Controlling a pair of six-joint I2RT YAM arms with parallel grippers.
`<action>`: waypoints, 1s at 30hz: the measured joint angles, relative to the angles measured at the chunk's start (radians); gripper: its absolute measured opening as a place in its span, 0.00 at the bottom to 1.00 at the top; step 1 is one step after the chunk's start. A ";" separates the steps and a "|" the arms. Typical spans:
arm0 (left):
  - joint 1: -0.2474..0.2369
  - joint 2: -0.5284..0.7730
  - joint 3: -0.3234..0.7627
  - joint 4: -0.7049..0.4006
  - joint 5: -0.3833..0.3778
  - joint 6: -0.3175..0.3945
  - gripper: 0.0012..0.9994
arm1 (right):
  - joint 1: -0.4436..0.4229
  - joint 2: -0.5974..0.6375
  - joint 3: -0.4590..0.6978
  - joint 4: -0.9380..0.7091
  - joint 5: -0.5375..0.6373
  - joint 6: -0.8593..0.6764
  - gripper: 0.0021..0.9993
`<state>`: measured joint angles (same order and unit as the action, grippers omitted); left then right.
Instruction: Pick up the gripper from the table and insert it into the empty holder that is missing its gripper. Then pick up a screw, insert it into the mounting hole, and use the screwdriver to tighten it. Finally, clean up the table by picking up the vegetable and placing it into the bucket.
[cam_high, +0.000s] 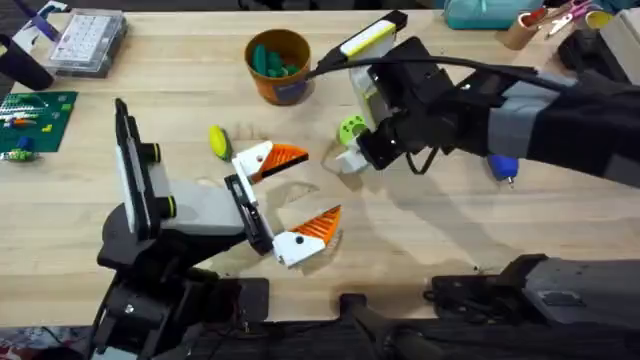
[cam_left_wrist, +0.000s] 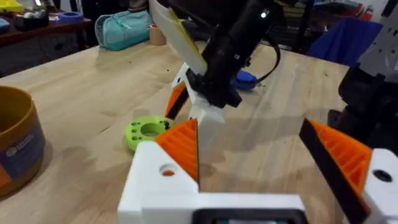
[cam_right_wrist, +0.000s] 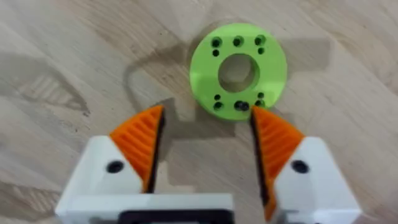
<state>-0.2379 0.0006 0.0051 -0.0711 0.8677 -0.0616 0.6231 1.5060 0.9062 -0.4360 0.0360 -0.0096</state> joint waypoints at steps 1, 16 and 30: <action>0.000 0.000 0.000 0.000 0.000 0.000 0.99 | -0.001 0.002 0.000 0.003 0.000 -0.003 0.79; 0.000 0.000 0.000 0.000 0.000 0.000 0.99 | -0.086 0.004 0.000 0.009 0.000 -0.006 0.76; 0.000 0.000 0.000 0.000 0.000 0.000 0.99 | -0.087 0.003 0.000 0.010 -0.004 -0.018 0.52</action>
<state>-0.2379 0.0002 0.0051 -0.0711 0.8673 -0.0616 0.5362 1.5093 0.9058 -0.4255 0.0322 -0.0273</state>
